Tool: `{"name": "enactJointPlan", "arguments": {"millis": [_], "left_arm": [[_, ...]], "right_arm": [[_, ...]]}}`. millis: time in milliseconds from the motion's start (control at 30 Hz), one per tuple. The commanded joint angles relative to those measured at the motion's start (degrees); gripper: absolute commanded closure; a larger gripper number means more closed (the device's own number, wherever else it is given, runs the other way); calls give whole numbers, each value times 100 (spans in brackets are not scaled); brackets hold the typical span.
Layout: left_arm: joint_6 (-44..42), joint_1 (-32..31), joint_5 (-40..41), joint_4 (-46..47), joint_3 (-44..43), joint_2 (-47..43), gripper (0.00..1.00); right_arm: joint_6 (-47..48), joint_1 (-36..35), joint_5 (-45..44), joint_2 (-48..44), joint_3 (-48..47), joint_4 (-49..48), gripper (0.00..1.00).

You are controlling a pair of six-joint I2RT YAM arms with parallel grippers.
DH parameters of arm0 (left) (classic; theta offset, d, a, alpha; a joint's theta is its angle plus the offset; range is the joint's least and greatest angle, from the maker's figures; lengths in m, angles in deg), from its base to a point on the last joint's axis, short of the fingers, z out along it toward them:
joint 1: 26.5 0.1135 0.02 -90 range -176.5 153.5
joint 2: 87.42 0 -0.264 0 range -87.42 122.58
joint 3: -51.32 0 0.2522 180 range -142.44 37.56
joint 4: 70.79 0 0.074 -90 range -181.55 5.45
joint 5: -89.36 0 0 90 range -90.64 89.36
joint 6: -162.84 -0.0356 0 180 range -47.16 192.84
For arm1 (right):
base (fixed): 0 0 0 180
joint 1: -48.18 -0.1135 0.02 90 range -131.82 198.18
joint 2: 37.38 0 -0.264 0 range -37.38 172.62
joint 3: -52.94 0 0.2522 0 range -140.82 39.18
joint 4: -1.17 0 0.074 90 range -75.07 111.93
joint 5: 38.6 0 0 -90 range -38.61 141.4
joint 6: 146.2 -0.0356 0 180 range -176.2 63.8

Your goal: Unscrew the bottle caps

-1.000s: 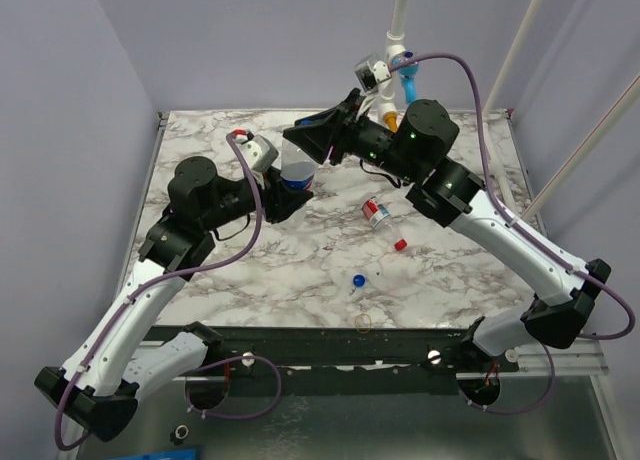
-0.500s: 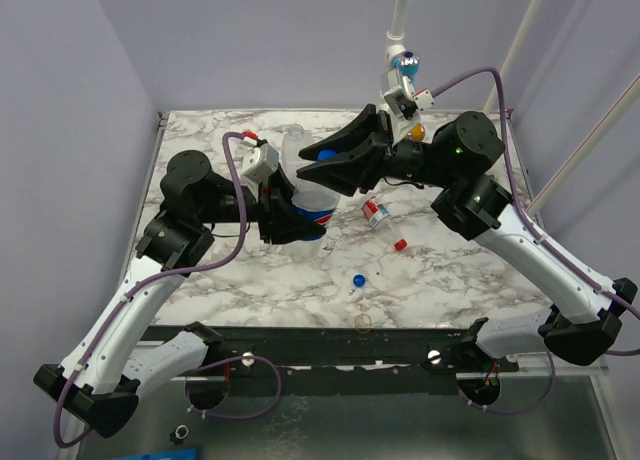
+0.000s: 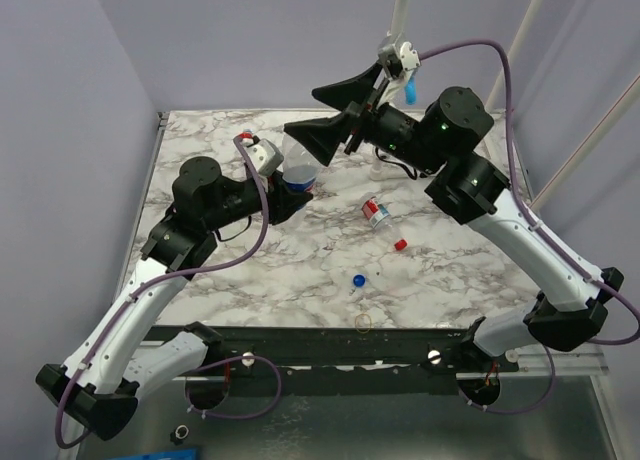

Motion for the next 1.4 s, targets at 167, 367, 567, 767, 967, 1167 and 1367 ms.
{"name": "enactJointPlan", "arguments": {"millis": [167, 367, 567, 767, 967, 1167, 1367], "left_arm": [[-728, 1, 1794, 172, 181, -70, 94], [-681, 1, 1805, 201, 182, -72, 95], [-653, 1, 1805, 244, 208, -71, 95], [-623, 1, 1793, 277, 208, -63, 95], [-584, 1, 1783, 304, 198, -53, 95], [-483, 1, 1612, 297, 198, -89, 95], [62, 6, 10, 291, 70, -199, 96]], "right_arm": [[-451, -6, -1635, 734, -961, 1302, 16], [-586, -6, -1572, 833, -898, 1373, 24], [-690, -6, -1407, 826, -745, 1241, 45], [-719, -6, -1208, 943, -778, 1308, 53], [-763, -6, -1211, 886, -648, 1168, 62], [-689, -6, -1157, 620, -387, 797, 94], [-175, -6, 252, 213, 60, 232, 99]]}}
